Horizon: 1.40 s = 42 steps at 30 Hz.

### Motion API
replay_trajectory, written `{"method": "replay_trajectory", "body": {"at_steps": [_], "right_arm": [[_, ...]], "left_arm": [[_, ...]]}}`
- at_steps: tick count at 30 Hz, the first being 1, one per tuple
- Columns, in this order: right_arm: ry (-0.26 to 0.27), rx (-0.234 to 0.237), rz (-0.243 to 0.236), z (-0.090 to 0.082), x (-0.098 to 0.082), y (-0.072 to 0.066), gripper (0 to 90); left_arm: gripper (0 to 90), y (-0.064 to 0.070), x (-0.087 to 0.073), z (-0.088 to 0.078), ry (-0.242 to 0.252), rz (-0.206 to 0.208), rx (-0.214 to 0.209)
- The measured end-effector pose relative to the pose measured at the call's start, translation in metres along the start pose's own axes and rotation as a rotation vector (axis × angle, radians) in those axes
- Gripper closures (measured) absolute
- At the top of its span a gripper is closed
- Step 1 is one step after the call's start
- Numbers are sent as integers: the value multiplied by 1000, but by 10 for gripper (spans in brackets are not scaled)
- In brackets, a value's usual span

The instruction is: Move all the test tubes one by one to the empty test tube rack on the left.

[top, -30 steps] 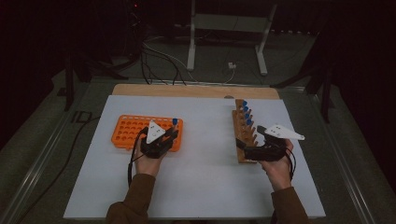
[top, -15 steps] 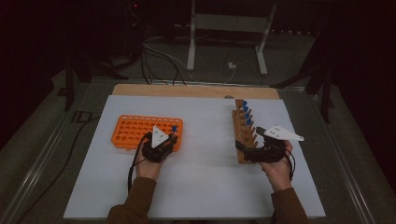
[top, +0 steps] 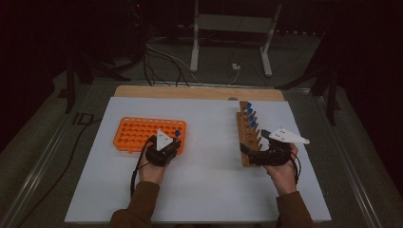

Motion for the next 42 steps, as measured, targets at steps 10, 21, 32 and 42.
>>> {"method": "replay_trajectory", "body": {"at_steps": [10,21,32,42], "right_arm": [[-1,-3,7,-1,1,2,1],[-11,-26,4,-1,5,4,1],[-29,-57,-3,2,26,15,158],[-44,-143,17,21,24,35,351]], "left_arm": [[644,-5,-2,-1,4,-43,-9],[295,-15,1,-22,73,-131,8],[18,-25,-2,-48,107,-168,43],[13,-24,0,-55,125,-166,31]]}}
Point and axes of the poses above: each handheld gripper's, and its own axes: z roughly forward along the jaws, x roughly out of its top, y roughly to its right, the point moved 1 cm from there along z, roughly forward along the jaws, and after that the axes turned 15 degrees about z, right-handed, at the moved point
